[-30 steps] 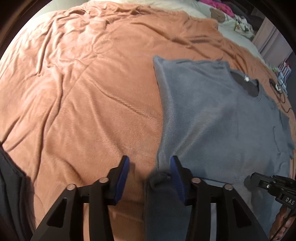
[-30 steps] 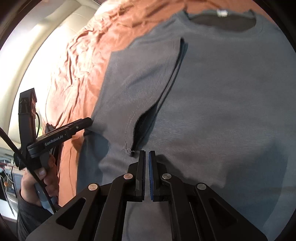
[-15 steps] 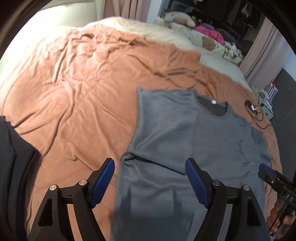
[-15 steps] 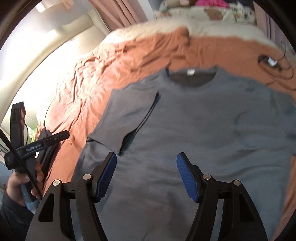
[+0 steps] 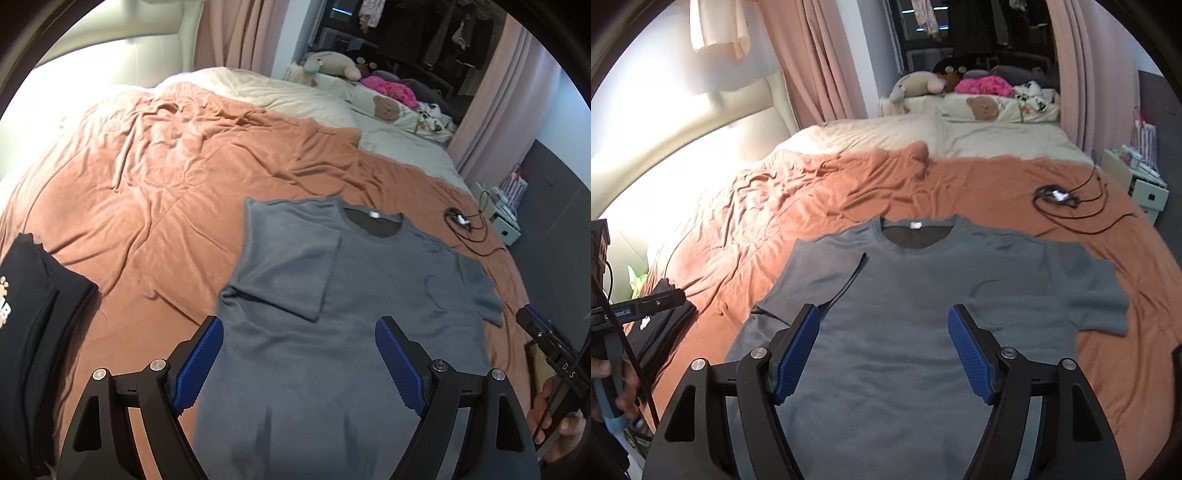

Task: Fold small clothes
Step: 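Lift both tools back and move toward the other T-shirt sleeve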

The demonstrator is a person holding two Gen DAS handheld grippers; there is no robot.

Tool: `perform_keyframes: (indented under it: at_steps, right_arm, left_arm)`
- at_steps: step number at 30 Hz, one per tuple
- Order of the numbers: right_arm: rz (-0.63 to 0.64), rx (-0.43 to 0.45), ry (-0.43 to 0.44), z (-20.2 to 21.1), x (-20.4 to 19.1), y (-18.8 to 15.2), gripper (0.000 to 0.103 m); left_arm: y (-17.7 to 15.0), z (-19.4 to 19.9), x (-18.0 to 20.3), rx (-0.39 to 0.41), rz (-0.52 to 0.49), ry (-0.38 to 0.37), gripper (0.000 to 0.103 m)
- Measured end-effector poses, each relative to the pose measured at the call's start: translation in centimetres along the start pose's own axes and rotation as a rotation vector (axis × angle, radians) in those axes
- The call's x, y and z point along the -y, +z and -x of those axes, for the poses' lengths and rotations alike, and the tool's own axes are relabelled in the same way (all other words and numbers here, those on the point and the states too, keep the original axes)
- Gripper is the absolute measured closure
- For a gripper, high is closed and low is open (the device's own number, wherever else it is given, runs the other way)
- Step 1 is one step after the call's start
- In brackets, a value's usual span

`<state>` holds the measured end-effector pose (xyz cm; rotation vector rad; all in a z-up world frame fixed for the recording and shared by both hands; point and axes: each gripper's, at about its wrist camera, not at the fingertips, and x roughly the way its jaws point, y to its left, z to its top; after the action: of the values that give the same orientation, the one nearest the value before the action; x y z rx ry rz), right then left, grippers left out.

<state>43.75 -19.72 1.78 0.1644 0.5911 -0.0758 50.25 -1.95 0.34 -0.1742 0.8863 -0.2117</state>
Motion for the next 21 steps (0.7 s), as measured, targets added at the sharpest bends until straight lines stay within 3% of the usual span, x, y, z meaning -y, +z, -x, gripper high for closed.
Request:
perform_keyframes:
  at_steps: [5, 9, 16, 18, 21]
  right_arm:
    - [-0.011, 0.004, 0.044, 3.7, 1.2, -1.0, 0.032]
    - [-0.031, 0.057, 0.066, 7.3, 3.3, -1.7, 0.032]
    - [-0.051, 0.118, 0.031, 12.9, 5.5, -3.4, 0.031]
    - [-0.061, 0.109, 0.036, 14.4, 5.8, -4.1, 0.018]
    - [-0.055, 0.132, 0.014, 16.2, 6.3, -4.8, 0.009]
  left_arm:
    - [-0.9, 2.7, 2.5, 0.016, -0.04, -0.028, 0.017]
    - [-1.9, 5.3, 4.6, 0.061, -0.069, -0.05, 0.001]
    - [-3.5, 8.8, 8.1, 0.1, -0.129, -0.085, 0.0]
    - [-3.8, 9.4, 9.1, 0.104, -0.146, -0.088, 0.0]
    - [-4.3, 10.3, 10.6, 0.112, -0.157, -0.095, 0.0]
